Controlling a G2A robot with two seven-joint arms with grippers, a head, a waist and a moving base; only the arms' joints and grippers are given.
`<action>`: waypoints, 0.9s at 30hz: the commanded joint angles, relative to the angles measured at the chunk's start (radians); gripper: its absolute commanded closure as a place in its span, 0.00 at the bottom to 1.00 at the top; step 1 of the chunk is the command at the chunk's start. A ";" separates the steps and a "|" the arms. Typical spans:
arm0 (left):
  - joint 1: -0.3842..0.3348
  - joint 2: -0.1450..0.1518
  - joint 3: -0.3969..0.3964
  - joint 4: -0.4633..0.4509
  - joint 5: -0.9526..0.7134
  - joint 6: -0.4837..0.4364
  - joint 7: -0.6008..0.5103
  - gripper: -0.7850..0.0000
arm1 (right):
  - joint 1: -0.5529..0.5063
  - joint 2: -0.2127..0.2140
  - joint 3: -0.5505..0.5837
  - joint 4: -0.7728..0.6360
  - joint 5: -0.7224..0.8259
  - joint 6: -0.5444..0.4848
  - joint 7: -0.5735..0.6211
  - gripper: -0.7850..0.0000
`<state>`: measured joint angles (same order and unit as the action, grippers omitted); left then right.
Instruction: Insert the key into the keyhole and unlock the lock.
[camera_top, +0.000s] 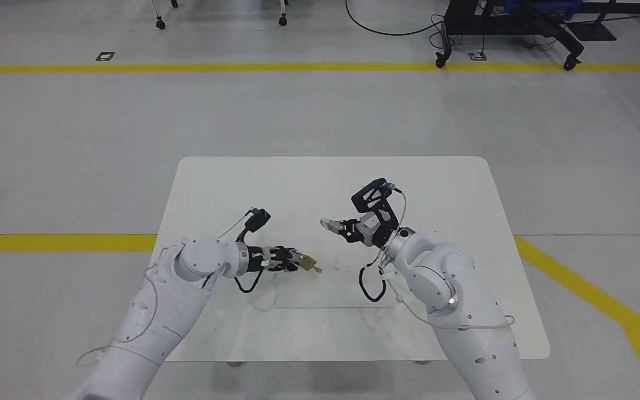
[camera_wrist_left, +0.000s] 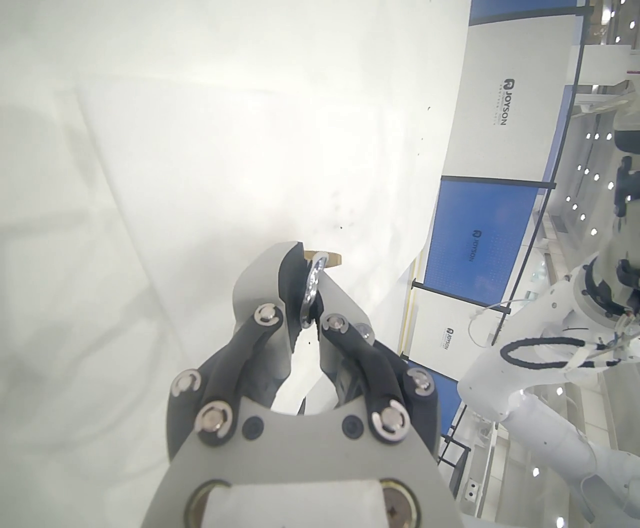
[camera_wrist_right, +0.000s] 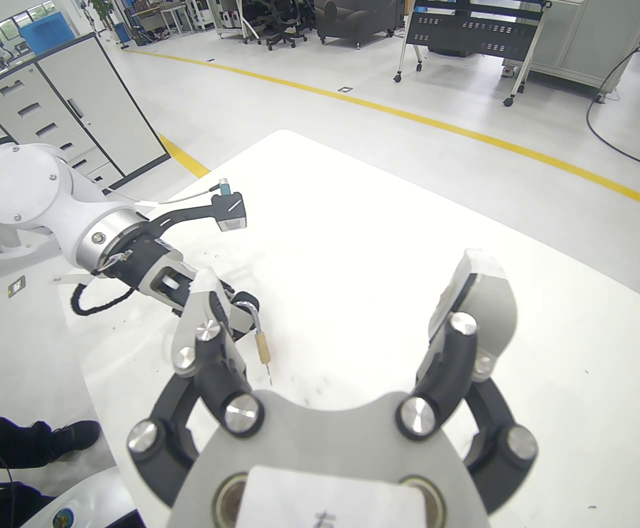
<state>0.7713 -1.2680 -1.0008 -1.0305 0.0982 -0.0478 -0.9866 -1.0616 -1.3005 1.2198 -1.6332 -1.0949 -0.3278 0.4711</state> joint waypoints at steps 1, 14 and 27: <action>-0.006 -0.002 0.004 0.009 -0.003 -0.001 0.000 0.00 | 0.000 0.000 0.000 0.000 0.000 0.000 0.000 0.00; 0.125 0.051 -0.219 -0.180 -0.085 -0.165 0.167 0.00 | 0.000 0.000 0.000 0.000 0.000 0.000 0.000 0.00; 0.381 0.071 -0.360 -0.390 0.412 -0.224 0.947 0.00 | -0.035 0.009 0.105 0.018 0.076 0.042 -0.095 0.00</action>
<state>1.1402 -1.1959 -1.3564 -1.4148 0.4810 -0.2832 -0.1047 -1.0898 -1.2938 1.3027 -1.6152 -1.0278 -0.2862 0.3900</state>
